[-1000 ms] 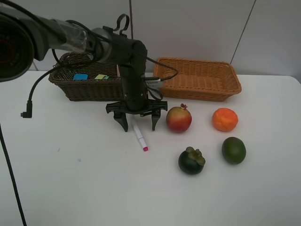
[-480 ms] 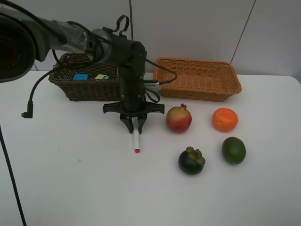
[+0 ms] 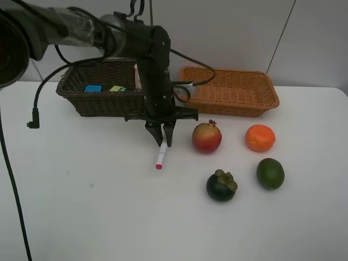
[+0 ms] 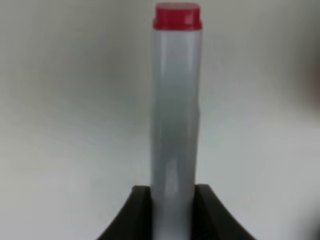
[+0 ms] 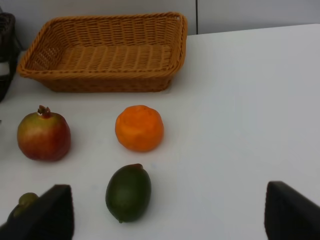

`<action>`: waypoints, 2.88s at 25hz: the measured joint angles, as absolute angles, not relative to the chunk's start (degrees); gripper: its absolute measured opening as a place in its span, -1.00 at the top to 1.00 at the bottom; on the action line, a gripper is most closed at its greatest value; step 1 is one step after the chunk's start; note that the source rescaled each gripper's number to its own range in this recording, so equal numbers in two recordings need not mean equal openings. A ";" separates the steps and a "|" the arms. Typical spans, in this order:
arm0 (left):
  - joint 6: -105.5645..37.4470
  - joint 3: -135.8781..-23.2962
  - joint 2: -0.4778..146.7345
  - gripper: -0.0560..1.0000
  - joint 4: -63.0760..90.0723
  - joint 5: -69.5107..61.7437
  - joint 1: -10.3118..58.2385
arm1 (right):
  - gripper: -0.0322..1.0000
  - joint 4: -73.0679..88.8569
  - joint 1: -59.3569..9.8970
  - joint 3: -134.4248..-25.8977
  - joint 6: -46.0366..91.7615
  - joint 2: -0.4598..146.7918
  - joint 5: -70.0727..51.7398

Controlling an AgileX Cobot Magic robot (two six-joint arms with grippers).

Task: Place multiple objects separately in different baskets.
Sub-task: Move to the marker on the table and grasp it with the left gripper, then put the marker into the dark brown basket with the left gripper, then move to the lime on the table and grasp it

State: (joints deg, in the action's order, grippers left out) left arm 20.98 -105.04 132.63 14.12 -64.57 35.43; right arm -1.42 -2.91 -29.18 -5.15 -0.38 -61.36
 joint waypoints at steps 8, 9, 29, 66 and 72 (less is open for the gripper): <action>14.03 -118.37 126.34 0.89 6.52 -64.29 33.76 | -0.23 -1.42 -2.91 -29.18 -5.15 -0.38 -61.36; 13.60 -119.44 126.34 0.89 4.18 -64.29 32.91 | -0.23 -1.42 -2.91 -29.18 -5.15 -0.38 -61.36; 10.01 -122.07 126.34 0.76 -8.38 -62.32 13.19 | -0.23 -1.42 -2.91 -29.18 -5.15 -0.38 -61.36; 15.04 -59.12 64.24 -0.85 -1.41 -68.77 7.13 | -0.23 -1.42 -2.91 -29.18 -5.15 -0.38 -61.36; 15.04 -45.05 45.81 -0.85 0.63 -68.83 7.13 | -0.23 -1.42 -2.91 -29.18 -5.15 -0.38 -61.36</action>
